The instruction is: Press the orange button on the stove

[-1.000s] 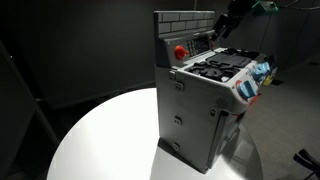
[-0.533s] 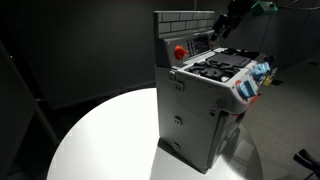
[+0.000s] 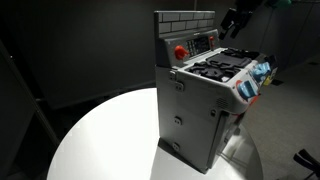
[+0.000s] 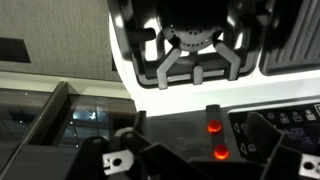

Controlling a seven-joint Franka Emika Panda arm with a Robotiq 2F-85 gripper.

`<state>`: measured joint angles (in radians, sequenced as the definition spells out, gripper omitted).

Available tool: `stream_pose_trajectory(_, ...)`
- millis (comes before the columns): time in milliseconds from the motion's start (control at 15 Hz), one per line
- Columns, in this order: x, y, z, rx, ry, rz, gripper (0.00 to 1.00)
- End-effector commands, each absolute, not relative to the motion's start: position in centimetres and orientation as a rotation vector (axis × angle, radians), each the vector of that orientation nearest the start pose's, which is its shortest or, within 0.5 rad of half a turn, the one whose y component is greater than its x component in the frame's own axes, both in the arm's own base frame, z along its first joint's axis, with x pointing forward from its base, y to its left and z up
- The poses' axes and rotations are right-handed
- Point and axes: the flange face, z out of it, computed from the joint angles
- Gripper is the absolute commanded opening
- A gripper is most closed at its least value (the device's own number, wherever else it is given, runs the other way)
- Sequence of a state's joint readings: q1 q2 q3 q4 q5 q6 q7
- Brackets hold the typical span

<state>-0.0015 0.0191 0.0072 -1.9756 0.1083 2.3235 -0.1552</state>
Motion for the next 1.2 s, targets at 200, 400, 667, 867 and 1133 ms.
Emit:
stream_pose_trajectory(200,53.2,-1.5,50.3,-3.03,-0.074,-0.322,1.0)
stream_pose_trajectory(400,50.5,-2.4,50.1,-3.052,-0.066,-0.248,1.0)
stream_pose_trajectory(667,47.1,-3.4,49.9,-3.091,-0.071,-0.146,1.0)
stream_pose_trajectory(867,45.2,-4.0,50.1,-3.113,-0.079,-0.104,1.0)
stream_pose_trajectory(1133,45.2,-3.9,49.7,-3.102,-0.093,-0.073,1.0)
